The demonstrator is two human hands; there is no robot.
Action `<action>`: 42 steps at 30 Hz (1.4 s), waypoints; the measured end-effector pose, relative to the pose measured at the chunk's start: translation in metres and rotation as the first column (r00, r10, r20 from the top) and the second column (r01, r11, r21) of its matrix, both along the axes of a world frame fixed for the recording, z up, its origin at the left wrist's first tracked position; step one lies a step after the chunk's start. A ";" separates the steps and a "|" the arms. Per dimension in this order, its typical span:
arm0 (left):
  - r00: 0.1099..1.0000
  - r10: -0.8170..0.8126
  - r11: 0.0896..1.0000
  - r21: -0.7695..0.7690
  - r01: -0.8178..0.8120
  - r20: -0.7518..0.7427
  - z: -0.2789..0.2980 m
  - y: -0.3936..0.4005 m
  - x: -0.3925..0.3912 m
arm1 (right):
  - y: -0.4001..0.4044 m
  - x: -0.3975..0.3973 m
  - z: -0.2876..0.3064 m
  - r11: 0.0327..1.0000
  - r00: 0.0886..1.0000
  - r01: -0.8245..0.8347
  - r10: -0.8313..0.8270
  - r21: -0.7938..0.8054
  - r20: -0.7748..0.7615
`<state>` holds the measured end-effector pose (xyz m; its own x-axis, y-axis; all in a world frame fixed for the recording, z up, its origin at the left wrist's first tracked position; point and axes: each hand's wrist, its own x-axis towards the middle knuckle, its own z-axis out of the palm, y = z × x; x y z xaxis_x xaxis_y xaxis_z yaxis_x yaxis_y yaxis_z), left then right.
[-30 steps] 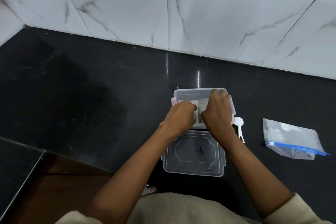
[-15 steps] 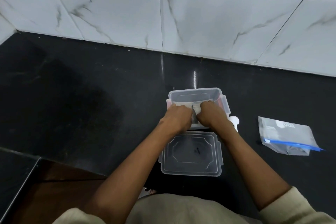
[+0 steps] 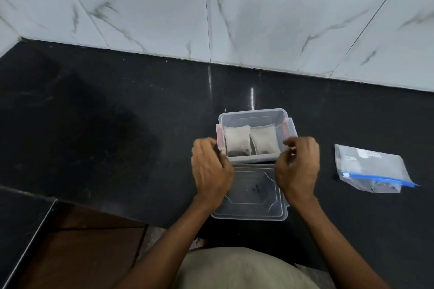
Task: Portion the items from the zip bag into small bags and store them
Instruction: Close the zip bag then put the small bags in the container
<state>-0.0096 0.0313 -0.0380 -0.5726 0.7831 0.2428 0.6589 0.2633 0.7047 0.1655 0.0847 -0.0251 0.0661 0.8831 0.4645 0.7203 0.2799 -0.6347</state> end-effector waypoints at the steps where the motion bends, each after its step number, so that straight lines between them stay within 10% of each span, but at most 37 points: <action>1: 0.999 0.047 0.996 -0.070 -0.045 0.025 -0.005 -0.008 -0.002 | -0.011 0.007 -0.003 0.999 0.999 0.040 -0.040 -0.007 -0.027; 9: 0.993 0.055 0.783 -0.622 0.020 0.101 -0.015 -0.045 -0.015 | -0.058 0.029 -0.032 0.752 0.946 0.245 -0.046 -0.612 0.322; 16: 0.967 0.130 0.742 -0.668 0.053 0.221 0.007 -0.040 -0.015 | -0.058 0.022 -0.021 0.639 0.993 0.107 -0.101 -0.762 0.054; 21: 0.957 0.203 0.819 -0.572 -0.050 0.207 0.026 -0.053 -0.023 | -0.060 0.041 0.004 0.623 0.951 -0.066 -0.197 -0.780 -0.238; 28: 0.669 0.253 0.967 -0.214 -0.142 0.699 0.050 -0.059 -0.021 | -0.053 0.055 0.036 0.706 0.828 -0.254 -0.195 -0.661 -0.526; 39: 0.659 0.115 0.989 -0.025 -0.144 0.743 0.088 -0.031 -0.017 | -0.019 0.055 0.081 0.804 0.569 -0.300 -0.281 -0.514 -0.773; 42: 0.669 0.072 0.992 0.015 -0.124 0.739 0.087 -0.016 -0.016 | -0.002 0.048 0.077 0.833 0.627 -0.240 -0.260 -0.499 -0.734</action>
<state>-0.0256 0.0156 0.0488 -0.6580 0.7110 -0.2480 -0.1076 0.2372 0.9655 0.2136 0.0828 0.0516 0.1739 0.9453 -0.2759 -0.0859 -0.2646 -0.9605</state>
